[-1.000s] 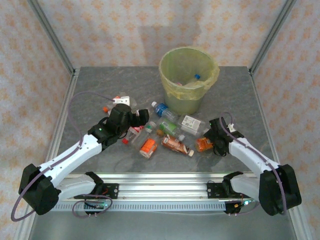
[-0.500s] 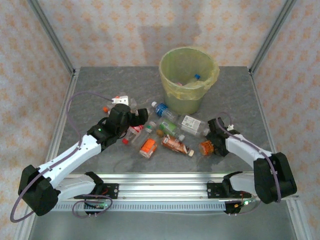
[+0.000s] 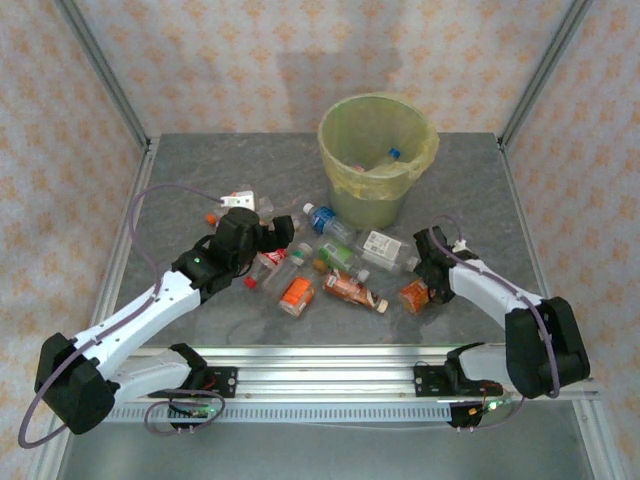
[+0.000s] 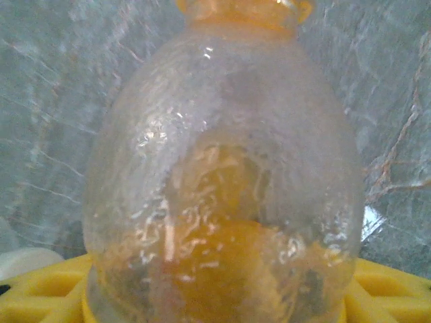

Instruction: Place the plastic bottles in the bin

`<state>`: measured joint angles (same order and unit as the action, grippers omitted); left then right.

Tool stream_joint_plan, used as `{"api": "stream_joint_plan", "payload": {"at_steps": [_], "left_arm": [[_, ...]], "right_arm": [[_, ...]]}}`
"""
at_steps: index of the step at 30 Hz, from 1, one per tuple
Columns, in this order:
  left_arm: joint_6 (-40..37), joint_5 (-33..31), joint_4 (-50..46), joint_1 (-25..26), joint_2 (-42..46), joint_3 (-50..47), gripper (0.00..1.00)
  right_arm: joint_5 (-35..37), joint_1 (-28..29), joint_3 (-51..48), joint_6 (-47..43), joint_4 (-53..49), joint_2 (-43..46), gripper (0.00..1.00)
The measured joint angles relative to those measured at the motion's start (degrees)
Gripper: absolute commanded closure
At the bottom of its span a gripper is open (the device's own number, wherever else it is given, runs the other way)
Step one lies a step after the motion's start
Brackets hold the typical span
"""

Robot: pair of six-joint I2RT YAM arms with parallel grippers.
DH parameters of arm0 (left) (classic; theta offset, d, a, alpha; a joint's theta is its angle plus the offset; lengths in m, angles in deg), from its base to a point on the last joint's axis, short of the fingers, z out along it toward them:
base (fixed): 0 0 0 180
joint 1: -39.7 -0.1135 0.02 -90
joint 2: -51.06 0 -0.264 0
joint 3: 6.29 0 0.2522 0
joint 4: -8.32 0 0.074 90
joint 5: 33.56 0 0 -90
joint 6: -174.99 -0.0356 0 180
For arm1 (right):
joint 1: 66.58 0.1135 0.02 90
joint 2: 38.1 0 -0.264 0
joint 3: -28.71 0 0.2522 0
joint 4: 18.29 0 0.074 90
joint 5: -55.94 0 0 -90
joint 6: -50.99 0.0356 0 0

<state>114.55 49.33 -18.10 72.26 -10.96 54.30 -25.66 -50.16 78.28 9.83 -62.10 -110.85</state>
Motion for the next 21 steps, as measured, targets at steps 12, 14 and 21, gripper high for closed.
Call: {"api": "stream_joint_plan", "payload": {"at_steps": [12,14,21], "left_arm": [[0.0,-1.1,0.0,0.0,0.9,0.0,0.00],[0.0,-1.2,0.0,0.0,0.9,0.0,0.00],[0.0,-2.0,0.0,0.0,1.0,0.0,0.00]], "right_arm": [[8.8,0.0,10.4,-8.3,-10.0,14.3,0.50],[9.6,-0.1,14.1,-10.8,-11.2,15.8,0.52],[9.8,-0.1,28.2,-18.8,-12.8,15.8,0.56]]}}
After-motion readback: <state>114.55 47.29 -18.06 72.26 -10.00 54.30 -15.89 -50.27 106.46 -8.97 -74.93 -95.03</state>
